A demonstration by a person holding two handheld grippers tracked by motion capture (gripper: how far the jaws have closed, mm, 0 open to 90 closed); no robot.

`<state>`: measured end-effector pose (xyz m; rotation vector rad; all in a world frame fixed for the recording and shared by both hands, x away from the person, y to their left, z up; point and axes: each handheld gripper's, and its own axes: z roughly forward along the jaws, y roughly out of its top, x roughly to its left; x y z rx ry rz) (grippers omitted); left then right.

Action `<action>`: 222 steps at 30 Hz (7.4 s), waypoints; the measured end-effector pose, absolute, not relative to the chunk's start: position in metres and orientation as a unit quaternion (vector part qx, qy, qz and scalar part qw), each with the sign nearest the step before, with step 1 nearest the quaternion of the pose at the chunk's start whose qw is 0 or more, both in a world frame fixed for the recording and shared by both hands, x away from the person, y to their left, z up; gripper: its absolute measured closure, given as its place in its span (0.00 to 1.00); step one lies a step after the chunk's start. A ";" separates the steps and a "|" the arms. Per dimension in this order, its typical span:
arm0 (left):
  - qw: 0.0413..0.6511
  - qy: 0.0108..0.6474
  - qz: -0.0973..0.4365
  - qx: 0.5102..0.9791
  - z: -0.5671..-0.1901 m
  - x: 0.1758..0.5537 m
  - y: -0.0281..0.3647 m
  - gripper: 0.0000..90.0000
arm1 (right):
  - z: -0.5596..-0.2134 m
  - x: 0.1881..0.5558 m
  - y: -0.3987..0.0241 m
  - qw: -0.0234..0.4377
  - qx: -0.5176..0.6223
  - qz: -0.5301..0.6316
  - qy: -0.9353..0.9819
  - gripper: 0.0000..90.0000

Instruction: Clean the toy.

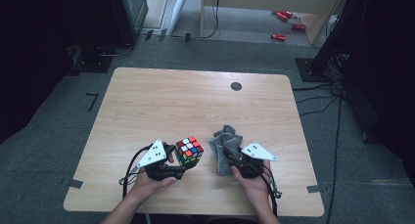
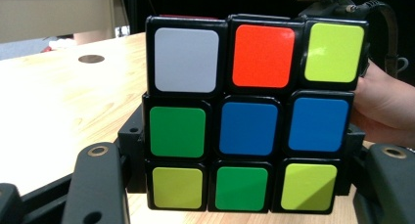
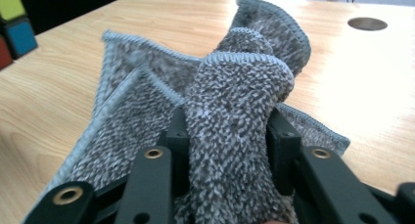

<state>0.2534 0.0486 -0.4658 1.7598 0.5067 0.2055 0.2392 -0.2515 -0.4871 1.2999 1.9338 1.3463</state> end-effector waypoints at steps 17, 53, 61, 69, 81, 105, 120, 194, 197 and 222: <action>0.603 0.239 0.062 0.759 -0.465 0.261 0.056 0.37 | -0.477 0.235 -0.250 0.248 0.412 0.522 0.704 0.40; 0.552 0.250 -0.157 0.780 -0.465 0.288 0.055 0.37 | -0.492 0.214 -0.196 0.332 0.104 0.579 0.737 0.24; 0.530 0.246 -0.185 0.791 -0.468 0.288 0.047 0.37 | -0.494 0.211 -0.191 0.353 0.075 0.565 0.742 0.26; 0.524 0.254 -0.199 0.788 -0.469 0.290 0.046 0.36 | -0.495 0.208 -0.190 0.386 0.048 0.544 0.743 0.37; 0.574 0.244 -0.108 0.774 -0.459 0.288 0.063 0.23 | -0.493 0.215 -0.209 0.347 0.120 0.555 0.747 0.37; 0.510 0.151 0.192 0.825 -0.477 0.256 0.030 0.18 | -0.466 0.222 -0.221 0.203 0.336 0.612 0.687 0.38; 0.504 0.118 0.247 0.820 -0.480 0.242 0.017 0.18 | -0.469 0.220 -0.205 0.115 0.392 0.625 0.665 0.38; 0.549 0.233 0.130 0.792 -0.475 0.270 0.064 0.37 | -0.514 0.252 -0.239 0.249 0.373 0.396 0.801 0.27; 0.549 0.235 0.128 0.792 -0.475 0.271 0.064 0.37 | -0.502 0.250 -0.245 0.261 0.386 0.434 0.771 0.23; 0.540 0.215 0.126 0.804 -0.476 0.265 0.058 0.37 | -0.484 0.243 -0.246 0.229 0.439 0.473 0.729 0.82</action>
